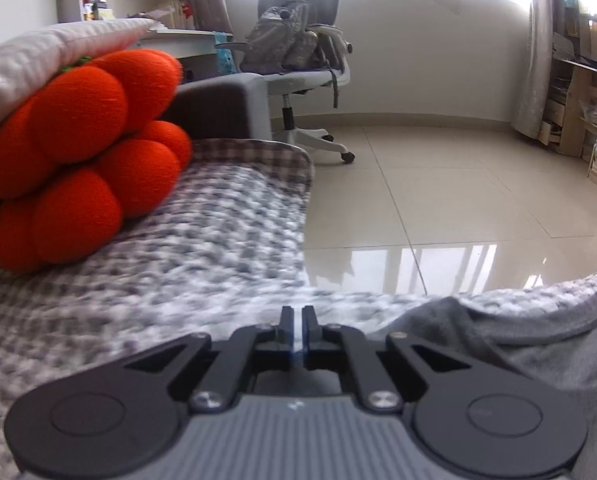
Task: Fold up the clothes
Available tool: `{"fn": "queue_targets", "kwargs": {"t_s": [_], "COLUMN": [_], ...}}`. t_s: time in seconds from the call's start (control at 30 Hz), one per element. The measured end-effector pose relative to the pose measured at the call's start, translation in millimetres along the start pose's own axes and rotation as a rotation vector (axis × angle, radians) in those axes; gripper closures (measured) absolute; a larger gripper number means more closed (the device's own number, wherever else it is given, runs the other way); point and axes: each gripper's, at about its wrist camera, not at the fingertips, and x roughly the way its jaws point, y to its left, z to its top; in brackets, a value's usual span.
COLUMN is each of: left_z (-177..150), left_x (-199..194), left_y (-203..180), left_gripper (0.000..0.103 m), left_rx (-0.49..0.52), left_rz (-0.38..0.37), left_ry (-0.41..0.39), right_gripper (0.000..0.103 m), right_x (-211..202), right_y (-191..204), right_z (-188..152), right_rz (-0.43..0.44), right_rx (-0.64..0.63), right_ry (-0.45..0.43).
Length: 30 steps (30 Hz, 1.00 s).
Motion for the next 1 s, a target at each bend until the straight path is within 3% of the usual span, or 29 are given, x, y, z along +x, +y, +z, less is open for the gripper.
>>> {"fn": "queue_targets", "kwargs": {"t_s": [0.23, 0.33, 0.37, 0.4, 0.43, 0.53, 0.6, 0.7, 0.83, 0.93, 1.0], "left_z": [-36.1, -48.2, -52.2, -56.2, -58.2, -64.3, -68.3, -73.1, -78.1, -81.3, -83.7], "left_x": [-52.1, -62.3, -65.7, -69.1, -70.2, -73.4, -75.5, -77.5, -77.3, -81.6, -84.4], "left_y": [42.3, 48.5, 50.6, 52.6, 53.4, 55.5, 56.9, 62.1, 67.9, 72.1, 76.7], "left_gripper": [0.087, 0.087, 0.087, 0.085, 0.084, 0.084, 0.084, 0.084, 0.084, 0.084, 0.084], "left_rx": [-0.001, -0.007, -0.009, -0.011, -0.010, -0.006, -0.004, -0.011, -0.028, -0.041, -0.050], "left_rz": [-0.029, -0.020, -0.017, -0.014, -0.007, 0.013, 0.027, 0.032, 0.034, 0.021, 0.017], "left_ry": [0.053, 0.054, 0.054, 0.055, 0.056, 0.059, 0.062, 0.069, 0.085, 0.084, 0.089], "right_gripper": [0.037, 0.038, 0.048, 0.084, 0.103, 0.101, 0.101, 0.102, 0.102, 0.101, 0.083], "right_x": [-53.7, -67.7, -68.7, -68.9, -69.6, -78.9, -98.8, -116.0, -93.9, -83.3, -86.5], "right_y": [-97.1, -103.0, -102.7, -99.0, -91.7, -63.5, -53.5, -57.7, -41.9, -42.0, -51.3], "right_z": [-70.9, -93.3, -97.5, -97.6, -95.2, -77.5, -60.2, -42.1, -44.7, -60.3, -71.7], "right_rz": [0.114, 0.208, 0.240, 0.253, 0.233, 0.103, 0.010, -0.037, -0.113, -0.057, 0.004], "right_rx": [0.453, 0.590, 0.623, 0.618, 0.575, 0.372, 0.283, 0.282, 0.194, 0.249, 0.355], "right_ry": [0.122, 0.128, 0.129, 0.132, 0.144, 0.149, 0.082, 0.022, 0.102, 0.132, 0.111]}}
